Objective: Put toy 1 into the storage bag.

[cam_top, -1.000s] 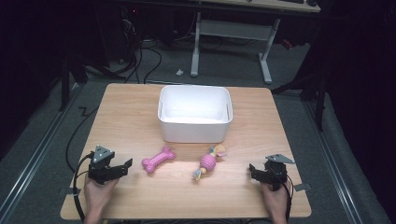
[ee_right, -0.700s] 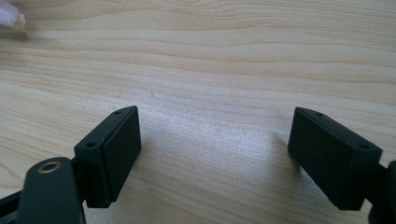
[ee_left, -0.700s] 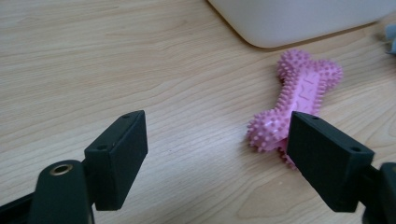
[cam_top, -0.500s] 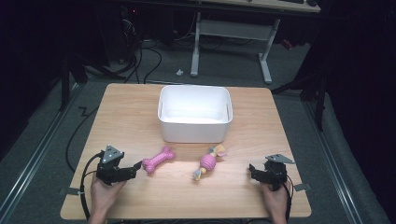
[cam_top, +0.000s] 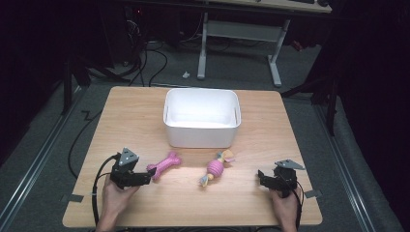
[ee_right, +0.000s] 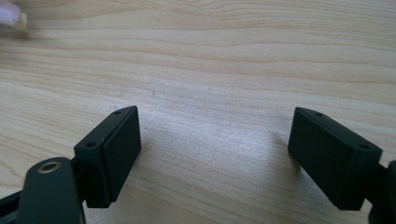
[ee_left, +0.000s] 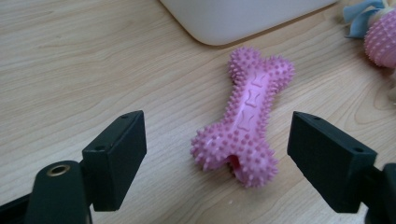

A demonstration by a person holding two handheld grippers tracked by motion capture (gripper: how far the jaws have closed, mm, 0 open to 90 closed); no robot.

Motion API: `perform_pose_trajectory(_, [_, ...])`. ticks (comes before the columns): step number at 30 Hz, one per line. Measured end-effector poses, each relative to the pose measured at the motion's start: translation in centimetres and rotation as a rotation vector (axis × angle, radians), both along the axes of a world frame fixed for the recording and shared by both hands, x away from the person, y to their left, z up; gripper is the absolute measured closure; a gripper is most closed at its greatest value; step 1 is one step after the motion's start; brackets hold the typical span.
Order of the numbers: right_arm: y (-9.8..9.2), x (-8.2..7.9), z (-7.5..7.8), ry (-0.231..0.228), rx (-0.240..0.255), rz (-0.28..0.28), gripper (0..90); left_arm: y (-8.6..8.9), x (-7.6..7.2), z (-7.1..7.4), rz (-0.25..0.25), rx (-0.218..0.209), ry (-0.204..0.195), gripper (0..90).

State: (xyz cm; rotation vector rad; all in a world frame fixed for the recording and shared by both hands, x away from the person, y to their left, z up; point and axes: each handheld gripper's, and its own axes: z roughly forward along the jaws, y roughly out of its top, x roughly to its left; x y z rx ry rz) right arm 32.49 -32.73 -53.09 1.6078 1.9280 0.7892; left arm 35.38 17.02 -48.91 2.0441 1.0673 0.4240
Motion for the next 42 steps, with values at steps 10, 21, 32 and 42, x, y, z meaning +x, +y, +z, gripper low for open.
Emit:
perform_pose_trajectory(10, [0.0,0.0,0.0,0.001,-0.001,0.001,17.3,-2.2,1.1,0.5,-0.066,0.059,0.031,21.3])
perform_pose_trajectory(21, [0.0,0.0,0.0,0.002,-0.001,0.001,17.3,-4.7,2.8,0.7,-0.131,0.173,0.101,26.0])
perform_pose_trajectory(32, [0.0,0.0,0.0,0.002,0.0,0.001,17.3,-5.9,4.2,0.0,-0.159,0.239,0.149,33.8])
perform_pose_trajectory(42, [0.0,0.0,0.0,0.002,-0.001,0.001,17.3,-6.5,5.3,-0.4,-0.175,0.284,0.198,37.8])
